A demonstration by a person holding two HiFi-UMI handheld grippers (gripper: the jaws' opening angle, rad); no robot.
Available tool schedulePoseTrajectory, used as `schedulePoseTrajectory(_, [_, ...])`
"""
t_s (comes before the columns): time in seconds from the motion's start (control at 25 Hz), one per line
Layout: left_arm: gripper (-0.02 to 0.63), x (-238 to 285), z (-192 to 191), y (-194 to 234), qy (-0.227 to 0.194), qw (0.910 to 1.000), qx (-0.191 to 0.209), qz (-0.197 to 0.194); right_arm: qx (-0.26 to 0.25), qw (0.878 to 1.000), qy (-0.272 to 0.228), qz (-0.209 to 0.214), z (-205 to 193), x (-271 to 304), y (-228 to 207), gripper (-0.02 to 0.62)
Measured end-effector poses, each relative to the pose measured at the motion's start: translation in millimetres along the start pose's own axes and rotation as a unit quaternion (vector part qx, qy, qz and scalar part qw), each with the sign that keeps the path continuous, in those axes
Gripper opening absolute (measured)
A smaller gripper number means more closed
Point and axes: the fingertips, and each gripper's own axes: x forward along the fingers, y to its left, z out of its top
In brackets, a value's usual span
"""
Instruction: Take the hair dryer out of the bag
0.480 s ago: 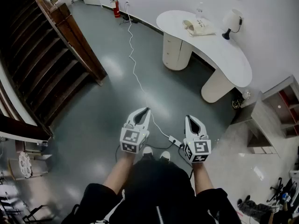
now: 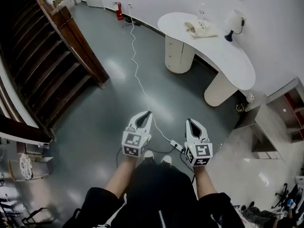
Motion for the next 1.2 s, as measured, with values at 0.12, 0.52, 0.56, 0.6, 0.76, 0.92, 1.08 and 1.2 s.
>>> schedulePoseTrajectory(0.12, [0.025,3.4,-3.3,-9.9,0.000,1.0000,0.001,0.003,0.003,1.000,0.002,0.012,-3.2,-3.5,-4.9,0.005])
schedulePoseTrajectory(0.52, [0.025,8.9,3.8,-22.9,-0.003,0.9998,0.002,0.022,0.006,0.999,0.000,0.034,-4.8,-5.0,-13.9,0.005])
schedulePoseTrajectory(0.56, [0.025,11.1,4.5,-22.0,-0.004,0.9998,0.001,0.022,0.005,0.999,-0.001,0.035,-4.2,-2.9,-14.4,0.005])
schedulePoseTrajectory(0.6, [0.025,13.9,4.4,-20.7,-0.004,0.9998,0.002,0.021,0.004,0.999,-0.001,0.036,-3.2,-0.3,-14.9,0.005])
schedulePoseTrajectory(0.76, [0.025,34.6,2.9,-14.3,-0.002,0.9999,-0.002,0.016,0.001,0.999,0.001,0.038,0.6,15.6,-21.7,0.005])
schedulePoseTrajectory(0.92, [0.025,65.1,3.9,-5.9,0.000,1.0000,0.006,0.003,0.002,0.999,0.006,0.037,3.6,41.1,-33.9,0.005])
schedulePoseTrajectory(1.08, [0.025,97.1,10.1,11.3,0.005,0.9999,0.009,-0.011,0.003,0.999,0.011,0.033,10.2,76.2,-43.2,0.005])
schedulePoseTrajectory(1.2, [0.026,119.8,17.1,30.2,0.007,0.9998,0.008,-0.015,0.001,0.999,0.016,0.033,17.0,105.3,-46.4,0.005])
